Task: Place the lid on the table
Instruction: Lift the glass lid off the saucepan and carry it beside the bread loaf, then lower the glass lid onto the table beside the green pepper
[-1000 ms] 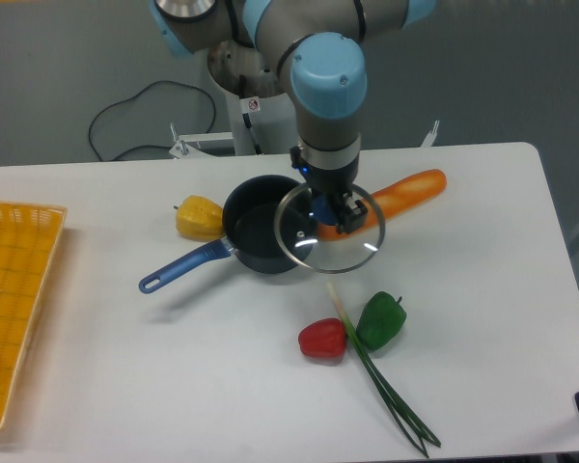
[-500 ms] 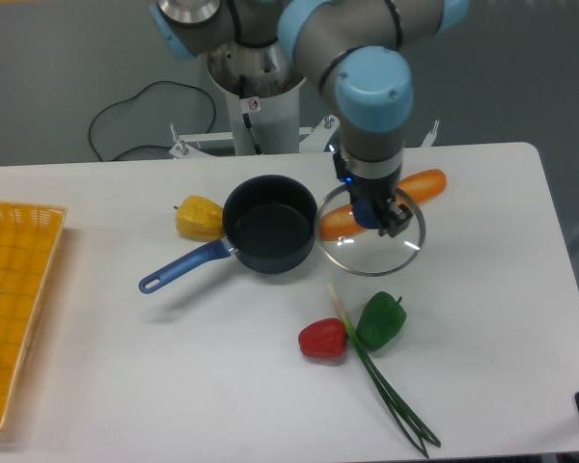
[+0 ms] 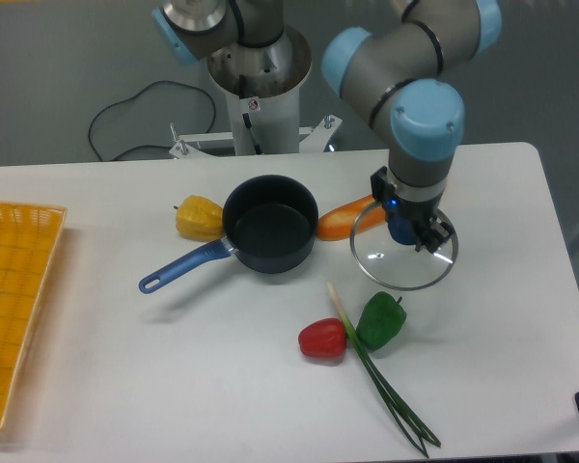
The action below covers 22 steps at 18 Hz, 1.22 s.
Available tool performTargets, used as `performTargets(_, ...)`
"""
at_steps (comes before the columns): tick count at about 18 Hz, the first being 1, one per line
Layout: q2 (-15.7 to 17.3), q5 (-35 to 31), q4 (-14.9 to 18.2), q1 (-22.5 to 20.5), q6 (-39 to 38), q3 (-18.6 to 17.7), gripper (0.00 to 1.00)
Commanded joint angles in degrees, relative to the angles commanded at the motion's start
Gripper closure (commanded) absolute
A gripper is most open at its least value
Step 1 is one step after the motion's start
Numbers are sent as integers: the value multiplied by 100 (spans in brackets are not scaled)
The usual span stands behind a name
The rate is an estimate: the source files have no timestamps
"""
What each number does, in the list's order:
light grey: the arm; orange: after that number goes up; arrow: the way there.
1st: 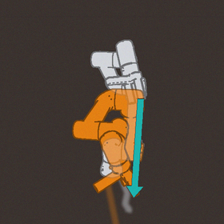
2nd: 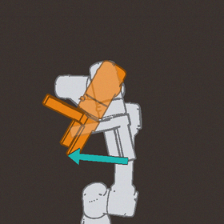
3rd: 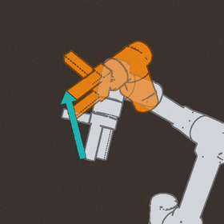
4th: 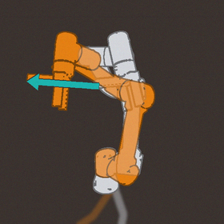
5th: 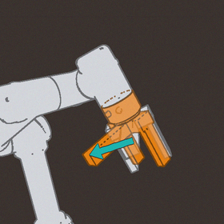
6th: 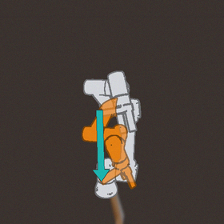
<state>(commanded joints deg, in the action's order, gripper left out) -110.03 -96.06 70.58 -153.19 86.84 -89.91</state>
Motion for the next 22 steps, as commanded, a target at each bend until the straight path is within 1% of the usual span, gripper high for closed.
performTargets(2,-105,0,-123,-26,9,-18,41)
performTargets(5,-185,-9,-150,-114,245,-18,41)
performTargets(7,-237,-9,-299,-175,334,-35,41)
performTargets(10,-369,-9,-387,-228,404,-44,41)
performTargets(13,-667,-9,-729,-298,553,-44,41)
performTargets(14,-695,-17,-809,-299,623,-70,41)
performTargets(19,-721,-70,-836,-343,668,-44,41)
performTargets(22,-721,-70,-845,-430,826,-44,41)
